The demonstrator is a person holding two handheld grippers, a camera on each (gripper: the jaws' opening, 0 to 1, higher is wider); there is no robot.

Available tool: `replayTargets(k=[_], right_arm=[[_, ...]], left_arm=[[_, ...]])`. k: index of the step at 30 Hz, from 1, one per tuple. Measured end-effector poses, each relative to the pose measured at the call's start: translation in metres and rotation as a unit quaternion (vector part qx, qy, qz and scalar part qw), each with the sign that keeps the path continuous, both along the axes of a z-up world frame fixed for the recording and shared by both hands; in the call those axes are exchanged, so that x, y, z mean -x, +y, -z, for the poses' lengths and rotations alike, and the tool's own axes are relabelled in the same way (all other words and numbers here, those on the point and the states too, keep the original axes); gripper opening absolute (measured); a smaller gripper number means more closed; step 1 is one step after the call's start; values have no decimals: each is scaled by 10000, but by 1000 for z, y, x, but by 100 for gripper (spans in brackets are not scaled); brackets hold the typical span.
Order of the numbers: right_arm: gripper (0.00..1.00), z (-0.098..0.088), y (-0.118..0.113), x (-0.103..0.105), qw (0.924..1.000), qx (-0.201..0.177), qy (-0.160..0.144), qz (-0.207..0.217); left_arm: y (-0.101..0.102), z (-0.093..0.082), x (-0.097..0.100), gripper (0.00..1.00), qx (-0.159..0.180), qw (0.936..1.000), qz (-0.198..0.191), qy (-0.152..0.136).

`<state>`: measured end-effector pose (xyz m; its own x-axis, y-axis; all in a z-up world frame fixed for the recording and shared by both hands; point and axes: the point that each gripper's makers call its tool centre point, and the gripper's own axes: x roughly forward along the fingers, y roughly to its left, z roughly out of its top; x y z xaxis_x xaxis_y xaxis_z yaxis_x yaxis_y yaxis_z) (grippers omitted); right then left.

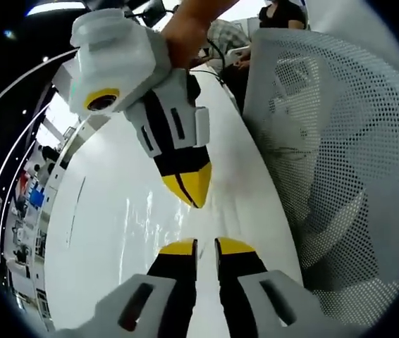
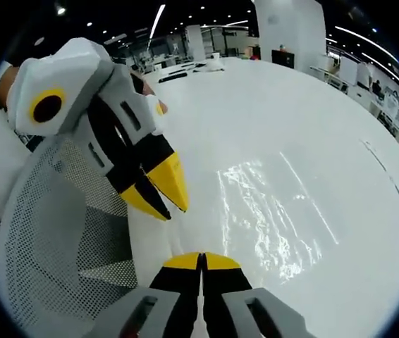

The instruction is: Open the resealable bag by pulling the two sides of the seal apart until the entire bag opening is separated and visibly accessible.

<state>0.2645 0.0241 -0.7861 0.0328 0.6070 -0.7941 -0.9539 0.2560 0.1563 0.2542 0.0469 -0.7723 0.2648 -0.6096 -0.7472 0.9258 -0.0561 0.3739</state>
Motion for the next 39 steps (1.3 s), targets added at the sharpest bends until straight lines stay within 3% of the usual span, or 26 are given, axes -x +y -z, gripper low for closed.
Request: replayTargets(k=[11, 19, 24, 29, 34, 39], right_arm=[[0, -16, 7, -9, 9994, -251, -217, 69], [0, -31, 8, -29, 9961, -390, -745, 282], [0, -43, 8, -44, 9897, -507, -1289, 373], [0, -61, 9, -58, 9786, -664, -1910, 392], [0, -75, 11, -67, 9699, -782, -2271, 399], [0, -95, 14, -75, 9578, -1031, -2633, 507]], left_arm=[[3, 3, -8, 5, -224, 9997, 68, -76], [6, 1, -17, 1, -165, 9996, -221, -27], [4, -4, -18, 0, -57, 9995, -322, 45], [1, -13, -24, 0, 70, 9992, -389, 94], [-2, -18, -27, 0, 150, 9989, -409, 183], [-7, -27, -33, 0, 231, 9988, -442, 28]])
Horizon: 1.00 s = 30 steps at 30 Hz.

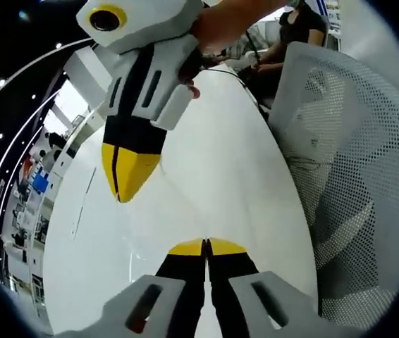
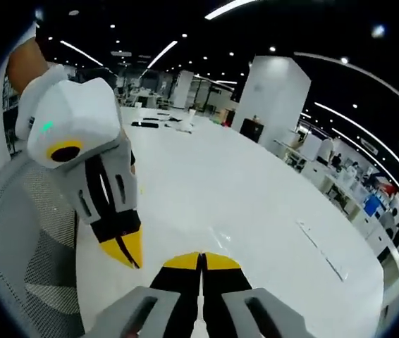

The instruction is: Open the resealable bag by pulling the two sides of the seal apart until the entire bag opening is separated and visibly accessible.

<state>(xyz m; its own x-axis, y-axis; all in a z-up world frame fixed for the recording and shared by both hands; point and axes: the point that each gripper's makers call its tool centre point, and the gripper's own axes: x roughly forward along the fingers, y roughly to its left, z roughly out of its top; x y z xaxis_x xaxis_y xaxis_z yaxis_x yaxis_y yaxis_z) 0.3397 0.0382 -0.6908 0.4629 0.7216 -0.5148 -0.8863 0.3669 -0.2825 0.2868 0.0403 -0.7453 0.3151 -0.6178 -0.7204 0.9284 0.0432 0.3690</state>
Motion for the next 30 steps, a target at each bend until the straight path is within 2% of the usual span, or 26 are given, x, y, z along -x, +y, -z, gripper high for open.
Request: replayTargets(k=[3, 17, 20, 23, 27, 30], right_arm=[[0, -8, 1, -5, 9999, -107, -105, 64], [0, -6, -2, -6, 9997, -104, -103, 183], [0, -3, -3, -6, 9997, -87, -41, 210], [0, 1, -6, -7, 9996, -50, 56, 274], [0, 9, -10, -5, 9993, 3, 205, 308], [0, 16, -11, -2, 9993, 110, 212, 276]], left_arm=[[-2, -3, -1, 0, 44, 10000, 0, -41], [1, 6, 5, 0, -80, 9999, 98, 64], [1, 6, 4, 0, -115, 9999, 96, 34], [3, 4, -4, 0, -154, 9998, 20, -136], [7, 5, -10, 0, -209, 9995, -101, -200], [8, 5, -12, 0, -92, 9995, -272, -147]])
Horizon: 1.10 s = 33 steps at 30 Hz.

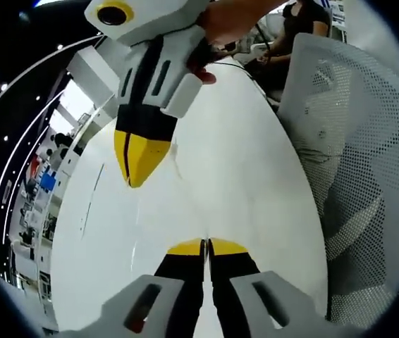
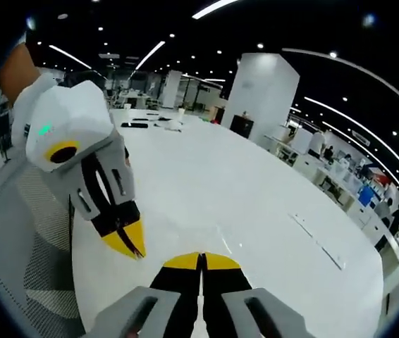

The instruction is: Open the resealable bag by pulling the two sides of the seal apart until the entire bag opening is separated and visibly accessible.

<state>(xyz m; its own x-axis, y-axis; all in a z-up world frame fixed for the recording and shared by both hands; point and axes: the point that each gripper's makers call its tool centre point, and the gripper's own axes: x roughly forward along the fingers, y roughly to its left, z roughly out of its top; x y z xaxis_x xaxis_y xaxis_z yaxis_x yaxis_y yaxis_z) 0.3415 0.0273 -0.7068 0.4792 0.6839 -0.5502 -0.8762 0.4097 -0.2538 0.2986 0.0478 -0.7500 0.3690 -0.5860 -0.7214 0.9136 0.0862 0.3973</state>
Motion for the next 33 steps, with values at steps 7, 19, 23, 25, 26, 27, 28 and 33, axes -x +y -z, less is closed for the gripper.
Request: replayTargets(k=[7, 19, 23, 25, 26, 27, 28, 33], right_arm=[[0, 19, -3, 3, 9995, 296, 71, -53], [0, 48, -9, 6, 9975, 643, 268, -90], [0, 57, -9, 4, 9962, 848, 102, -179], [0, 59, -8, 3, 9960, 870, 84, -183], [0, 61, -8, 2, 9956, 910, 76, -189], [0, 64, -8, 1, 9948, 987, 35, -237], [0, 66, -9, 0, 9941, 1049, -8, -268], [0, 69, -9, -2, 9935, 1106, 21, -256]], left_arm=[[6, 2, 0, 2, -17, 9999, -139, 4], [22, 1, 3, 4, 280, 9976, -604, 193], [30, 2, 7, 4, 428, 9952, -850, 247], [34, 4, 9, 3, 433, 9945, -913, 282], [37, 6, 10, 3, 433, 9941, -944, 296], [39, 7, 12, 3, 429, 9938, -974, 314], [40, 8, 13, 3, 427, 9936, -995, 329], [46, 10, 14, 2, 451, 9921, -1116, 358]])
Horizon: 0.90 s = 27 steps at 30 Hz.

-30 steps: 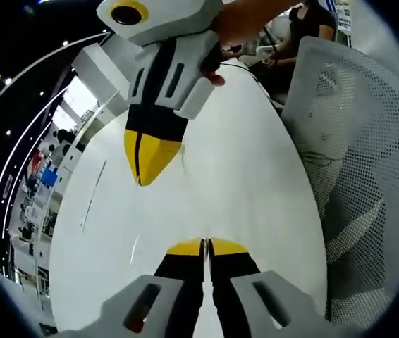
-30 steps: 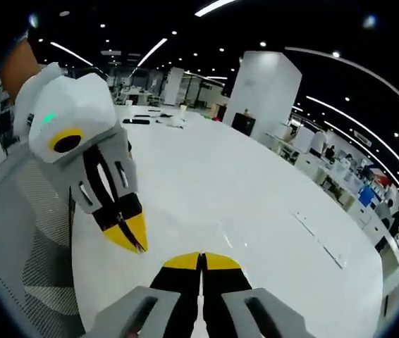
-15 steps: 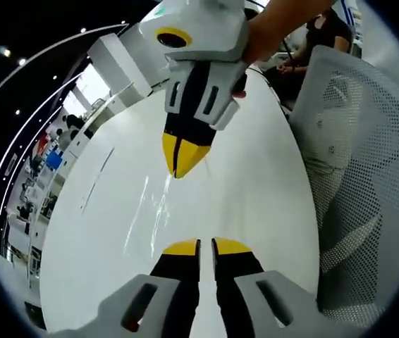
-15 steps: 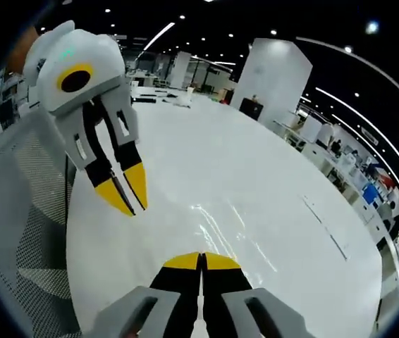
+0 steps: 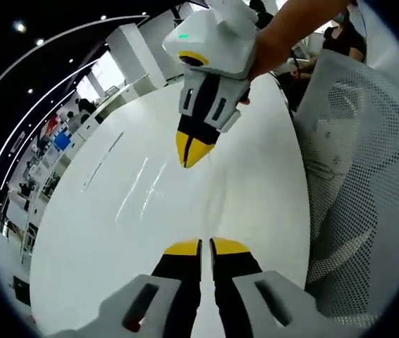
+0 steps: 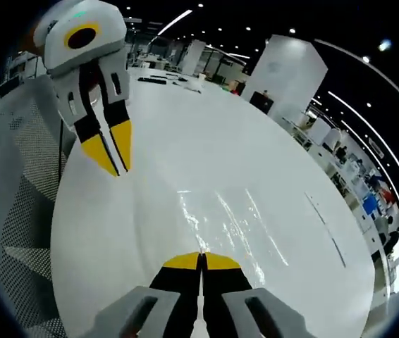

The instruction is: Open the resealable bag by pulling the two sides of the seal apart until the entire bag opening is separated and visibly accessible.

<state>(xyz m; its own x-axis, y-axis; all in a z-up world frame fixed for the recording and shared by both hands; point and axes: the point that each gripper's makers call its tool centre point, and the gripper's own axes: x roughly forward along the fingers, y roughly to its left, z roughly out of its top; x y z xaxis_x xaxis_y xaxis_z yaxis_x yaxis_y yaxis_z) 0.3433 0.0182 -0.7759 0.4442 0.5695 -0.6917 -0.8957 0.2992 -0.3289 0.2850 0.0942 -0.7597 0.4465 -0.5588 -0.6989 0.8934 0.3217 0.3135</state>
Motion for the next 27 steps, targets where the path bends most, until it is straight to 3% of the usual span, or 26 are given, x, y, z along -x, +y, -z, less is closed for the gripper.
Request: replayTargets(k=[9, 10, 12, 15, 27], right_arm=[[0, 12, 1, 6, 9990, -43, 442, 103], [2, 17, 0, 11, 9970, -155, 730, 229], [5, 21, -1, 14, 9943, -231, 984, 326], [6, 22, -4, 13, 9954, -156, 890, 311], [28, 17, -9, 23, 9906, -471, 1231, 378]], left_arm=[[2, 3, 0, 2, -1, 10000, -72, 45], [3, 4, 0, 2, -6, 9999, -81, 61], [3, 5, 1, 2, -6, 9999, -90, 83], [4, 7, 3, 2, -49, 9999, -78, 117], [7, 10, 5, 3, -98, 9998, -88, 145]])
